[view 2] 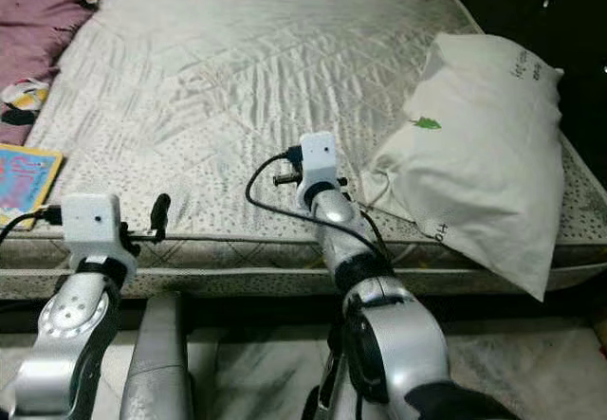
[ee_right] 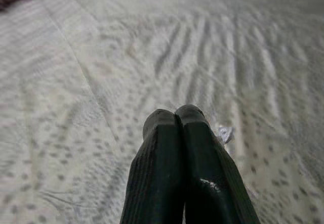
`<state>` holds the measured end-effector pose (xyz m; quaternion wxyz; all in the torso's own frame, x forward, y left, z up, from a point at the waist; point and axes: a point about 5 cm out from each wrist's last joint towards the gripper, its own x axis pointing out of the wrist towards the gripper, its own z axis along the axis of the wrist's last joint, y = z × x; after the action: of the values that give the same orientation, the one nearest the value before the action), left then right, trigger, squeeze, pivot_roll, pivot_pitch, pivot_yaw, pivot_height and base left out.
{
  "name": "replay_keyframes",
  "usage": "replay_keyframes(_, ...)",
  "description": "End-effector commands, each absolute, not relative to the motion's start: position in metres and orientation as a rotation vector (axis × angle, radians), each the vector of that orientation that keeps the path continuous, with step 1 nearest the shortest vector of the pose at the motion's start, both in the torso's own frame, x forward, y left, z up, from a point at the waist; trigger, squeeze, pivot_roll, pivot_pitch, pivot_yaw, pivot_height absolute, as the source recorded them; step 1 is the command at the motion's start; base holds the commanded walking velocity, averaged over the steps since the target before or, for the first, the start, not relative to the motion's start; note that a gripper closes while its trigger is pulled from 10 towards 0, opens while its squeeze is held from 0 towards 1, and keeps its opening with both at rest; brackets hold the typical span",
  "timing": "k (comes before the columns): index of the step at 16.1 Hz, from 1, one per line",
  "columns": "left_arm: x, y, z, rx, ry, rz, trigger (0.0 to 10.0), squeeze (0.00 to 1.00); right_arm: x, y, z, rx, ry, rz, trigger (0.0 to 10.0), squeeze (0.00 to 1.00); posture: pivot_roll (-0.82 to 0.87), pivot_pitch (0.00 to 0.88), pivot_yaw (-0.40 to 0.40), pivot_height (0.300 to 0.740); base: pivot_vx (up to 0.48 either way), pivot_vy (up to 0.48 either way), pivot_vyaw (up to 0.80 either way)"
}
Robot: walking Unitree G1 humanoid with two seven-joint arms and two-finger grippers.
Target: Clean up the room
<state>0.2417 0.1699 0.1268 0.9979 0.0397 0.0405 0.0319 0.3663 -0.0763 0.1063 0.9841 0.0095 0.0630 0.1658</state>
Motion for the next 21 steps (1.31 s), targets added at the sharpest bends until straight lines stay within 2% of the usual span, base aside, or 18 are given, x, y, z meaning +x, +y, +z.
replay_keyframes(1,0.247,0.168,0.127,0.077,0.065,0.063,10.0,0.0,0.361,-0.083,0.103,0.045,0.111,0.336,0.0,0.0,0.15,0.0,-0.089,0.543,0.0,0.0,0.0)
replay_keyframes(7,0.255,0.162,0.123,0.072,0.06,0.031,10.0,0.0,0.349,-0.093,0.101,0.076,0.077,0.316,0.0,0.0,0.11,0.0,-0.056,0.543,0.0,0.0,0.0)
replay_keyframes(15,0.254,0.162,0.11,0.047,0.093,0.025,10.0,0.0,0.286,-0.135,0.113,0.121,-0.006,0.212,0.0,0.0,0.04,0.0,-0.023,0.543,0.0,0.0,0.0)
replay_keyframes(17,0.257,0.16,0.108,0.047,0.091,0.008,10.0,0.0,0.266,-0.153,0.113,0.096,-0.003,0.141,3.1,0.0,0.03,0.0,-0.016,0.543,0.0,0.0,0.0)
replay_keyframes(18,0.258,0.16,0.109,0.047,0.088,0.005,10.0,0.0,0.262,-0.156,0.113,0.087,0.007,0.131,10.0,0.0,0.03,0.0,-0.014,0.543,0.0,0.0,0.0)
replay_keyframes(21,0.255,0.163,0.108,0.044,0.082,-0.04,10.0,0.0,0.254,-0.165,0.116,0.055,0.009,0.082,10.0,0.0,0.02,0.0,0.005,0.543,0.0,0.0,0.0)
